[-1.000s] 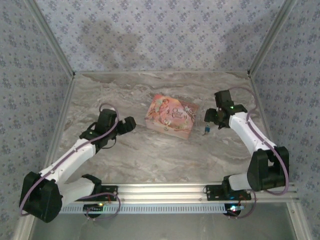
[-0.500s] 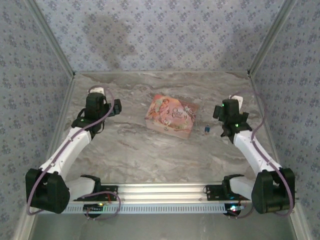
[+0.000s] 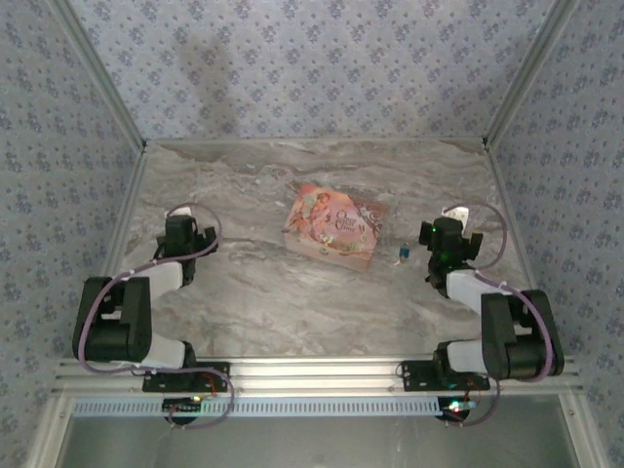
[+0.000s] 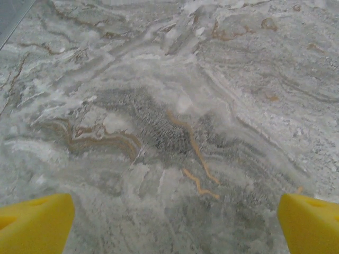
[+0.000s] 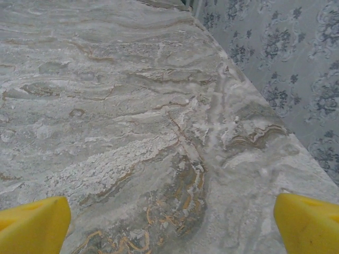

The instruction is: Unlock a padlock with a key

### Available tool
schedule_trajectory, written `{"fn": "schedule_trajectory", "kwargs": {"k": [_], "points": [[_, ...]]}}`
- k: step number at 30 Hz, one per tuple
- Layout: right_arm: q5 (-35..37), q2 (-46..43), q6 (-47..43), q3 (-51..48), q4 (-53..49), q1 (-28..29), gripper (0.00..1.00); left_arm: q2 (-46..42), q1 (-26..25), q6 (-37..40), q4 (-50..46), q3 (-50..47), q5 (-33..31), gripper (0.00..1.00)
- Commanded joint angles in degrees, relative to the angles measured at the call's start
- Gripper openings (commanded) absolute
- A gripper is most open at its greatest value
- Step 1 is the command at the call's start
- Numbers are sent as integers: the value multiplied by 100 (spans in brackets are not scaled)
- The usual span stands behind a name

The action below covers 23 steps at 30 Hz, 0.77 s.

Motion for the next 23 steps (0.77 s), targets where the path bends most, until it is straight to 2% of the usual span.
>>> {"fn": "schedule_trajectory", "kwargs": {"k": [1, 3, 5, 7, 8, 9, 11, 19, 23], "points": [[-440, 346, -140, -340, 1637, -47, 100, 128, 42, 263, 653, 291, 20, 98], [-818, 729, -532, -450, 2343, -38, 100, 168, 44, 557, 893, 263, 245, 98], [-1306, 717, -403, -339, 1916, -182, 100, 268, 69, 737, 1897, -149, 478, 98], [-1351, 1121, -376, -443, 2643, -311, 100, 589, 170, 642, 2864, -567, 527, 98], [-1232, 1175, -368, -351, 2570, -302, 100, 708, 166, 651, 3260, -678, 469, 98], [-1233, 1011, -286, -187, 1896, -304, 100, 622, 163, 634, 2935, -599, 476, 98], [-1173, 1114, -363, -285, 2314, -278, 100, 663, 167, 640, 3038, -612, 483, 98], [-1550, 1051, -279, -176, 1959, -433, 100, 623, 171, 628, 2906, -581, 466, 98], [-1445, 1053, -331, -207, 2039, -378, 100, 619, 164, 632, 2913, -585, 453, 98]]}}
